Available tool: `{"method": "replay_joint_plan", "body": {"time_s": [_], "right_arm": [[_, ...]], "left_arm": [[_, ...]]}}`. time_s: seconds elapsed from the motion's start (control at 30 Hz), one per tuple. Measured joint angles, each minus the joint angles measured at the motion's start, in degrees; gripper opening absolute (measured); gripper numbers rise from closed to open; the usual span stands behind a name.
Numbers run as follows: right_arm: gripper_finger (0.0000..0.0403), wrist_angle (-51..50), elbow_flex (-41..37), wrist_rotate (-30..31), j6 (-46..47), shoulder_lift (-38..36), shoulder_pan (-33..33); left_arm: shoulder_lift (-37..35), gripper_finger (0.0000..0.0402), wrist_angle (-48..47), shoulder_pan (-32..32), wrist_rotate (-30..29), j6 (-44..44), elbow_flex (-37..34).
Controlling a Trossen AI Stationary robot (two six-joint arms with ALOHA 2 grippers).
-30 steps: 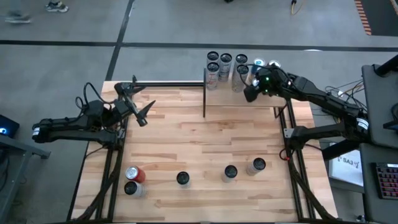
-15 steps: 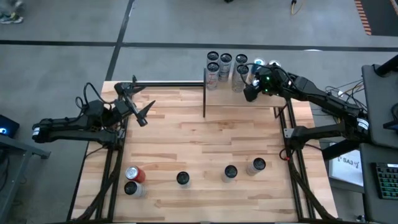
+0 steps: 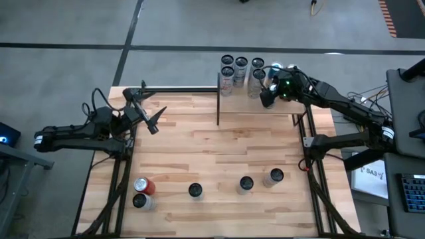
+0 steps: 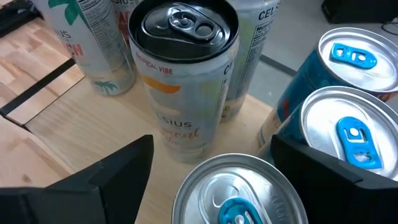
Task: Place canned beverage on shelf
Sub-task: Put the blue soda can on the shelf aligned with the other blue soda cans
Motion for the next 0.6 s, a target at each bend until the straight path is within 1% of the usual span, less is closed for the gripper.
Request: {"method": "replay_joint_plan", "body": {"time_s": [0.6], "right_arm": [[0.0313,0.07,0.0,-0.02,0.55,-0.37,0.0]], "left_arm": [[-0.04,0.0288,0.56,0.0,0.09,-1.96,0.28]]}}
